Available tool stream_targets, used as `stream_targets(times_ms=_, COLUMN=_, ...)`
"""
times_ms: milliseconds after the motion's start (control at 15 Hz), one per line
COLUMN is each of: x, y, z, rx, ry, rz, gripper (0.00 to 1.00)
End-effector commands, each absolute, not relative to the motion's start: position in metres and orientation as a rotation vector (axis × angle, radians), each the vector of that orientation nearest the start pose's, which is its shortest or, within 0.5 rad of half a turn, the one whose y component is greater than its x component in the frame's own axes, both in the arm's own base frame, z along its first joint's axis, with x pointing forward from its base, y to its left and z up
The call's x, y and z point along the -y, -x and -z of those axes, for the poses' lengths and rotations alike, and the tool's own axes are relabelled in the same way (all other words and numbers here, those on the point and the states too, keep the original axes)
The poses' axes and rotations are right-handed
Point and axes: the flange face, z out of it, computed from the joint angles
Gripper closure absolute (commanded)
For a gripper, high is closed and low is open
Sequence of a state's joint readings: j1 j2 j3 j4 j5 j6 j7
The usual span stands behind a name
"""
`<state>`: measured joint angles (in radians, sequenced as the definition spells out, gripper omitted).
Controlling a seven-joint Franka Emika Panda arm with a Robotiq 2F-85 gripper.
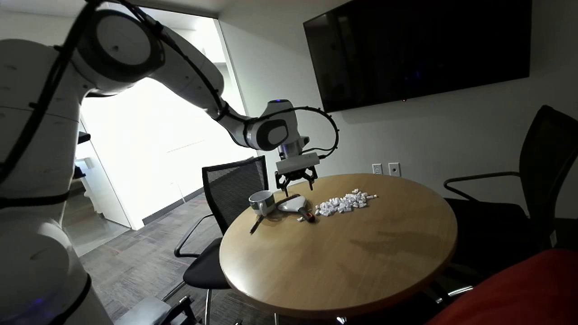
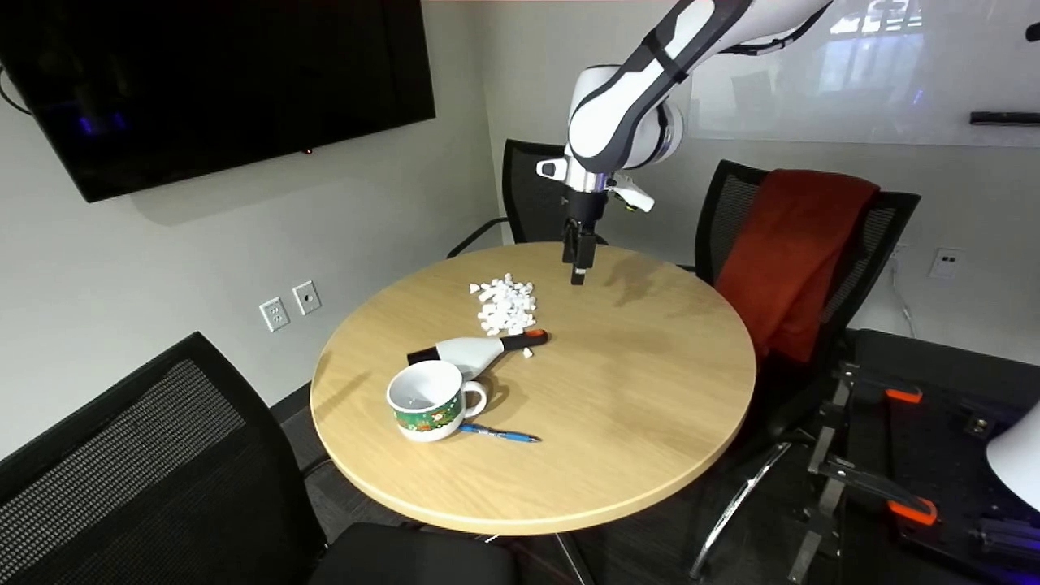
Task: Sweep the white objects to the right
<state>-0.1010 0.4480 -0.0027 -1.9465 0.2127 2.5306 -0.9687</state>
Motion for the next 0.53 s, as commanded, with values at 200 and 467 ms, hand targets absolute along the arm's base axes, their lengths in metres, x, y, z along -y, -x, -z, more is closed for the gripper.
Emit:
stream_targets(times_ms=200, x=0.068, y=-0.641, z=-0.256, rx=1.06, ry=2.898, rz=0.288, gripper=0.0)
stream_targets(times_ms=467, x=0.054, y=-0.659, z=-0.234, rx=1.09, ry=2.872, rz=0.414, gripper=0.0)
